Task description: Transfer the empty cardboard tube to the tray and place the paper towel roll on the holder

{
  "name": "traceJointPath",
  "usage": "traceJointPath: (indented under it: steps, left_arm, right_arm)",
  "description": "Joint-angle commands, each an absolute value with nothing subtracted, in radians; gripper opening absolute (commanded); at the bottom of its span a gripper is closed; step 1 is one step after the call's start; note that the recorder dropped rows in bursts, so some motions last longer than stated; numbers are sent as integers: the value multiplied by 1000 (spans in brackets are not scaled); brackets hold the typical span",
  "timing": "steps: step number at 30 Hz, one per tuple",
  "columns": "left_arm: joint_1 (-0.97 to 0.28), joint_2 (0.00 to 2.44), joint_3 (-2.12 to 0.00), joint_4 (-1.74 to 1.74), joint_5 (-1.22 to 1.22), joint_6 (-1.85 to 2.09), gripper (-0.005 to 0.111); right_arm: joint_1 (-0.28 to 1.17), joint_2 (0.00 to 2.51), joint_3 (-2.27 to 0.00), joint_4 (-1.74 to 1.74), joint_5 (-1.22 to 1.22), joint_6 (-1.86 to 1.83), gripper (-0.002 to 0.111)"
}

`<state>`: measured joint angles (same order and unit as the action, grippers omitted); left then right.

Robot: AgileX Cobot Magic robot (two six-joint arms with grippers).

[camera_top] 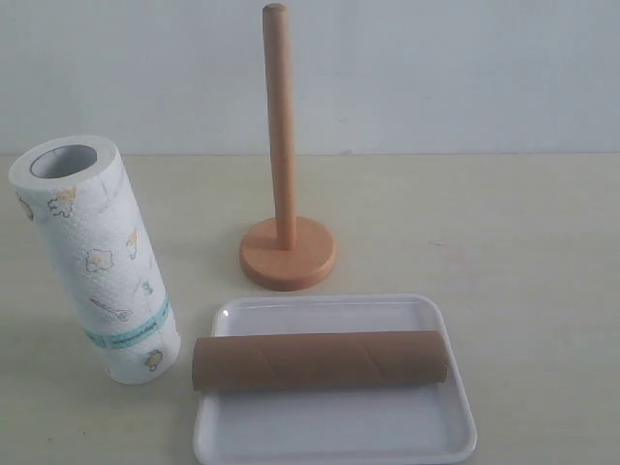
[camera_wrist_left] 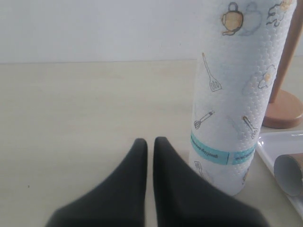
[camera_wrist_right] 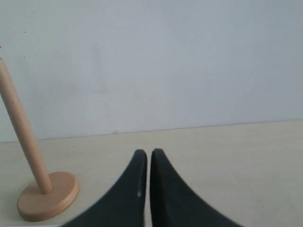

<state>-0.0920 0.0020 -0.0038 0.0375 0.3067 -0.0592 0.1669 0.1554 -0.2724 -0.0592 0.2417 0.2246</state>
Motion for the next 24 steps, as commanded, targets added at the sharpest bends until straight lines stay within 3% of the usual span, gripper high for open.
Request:
traceJointPath:
  steps: [1, 8, 12, 19, 24]
  left_arm:
    - [-89, 0, 0, 33, 307, -58, 4]
    - [-89, 0, 0, 33, 307, -58, 4]
    - [-89, 0, 0, 33, 307, -58, 4]
    - [-89, 0, 0, 33, 307, -58, 4]
    - [-89, 0, 0, 33, 307, -58, 4]
  right_arm:
    - [135, 59, -206, -50, 224, 230, 3]
    - [106, 0, -96, -21, 185, 230, 3]
    - [99, 0, 0, -11, 23, 230, 3]
    - [99, 0, 0, 0, 77, 288, 3]
    - [99, 0, 0, -8, 246, 204, 3]
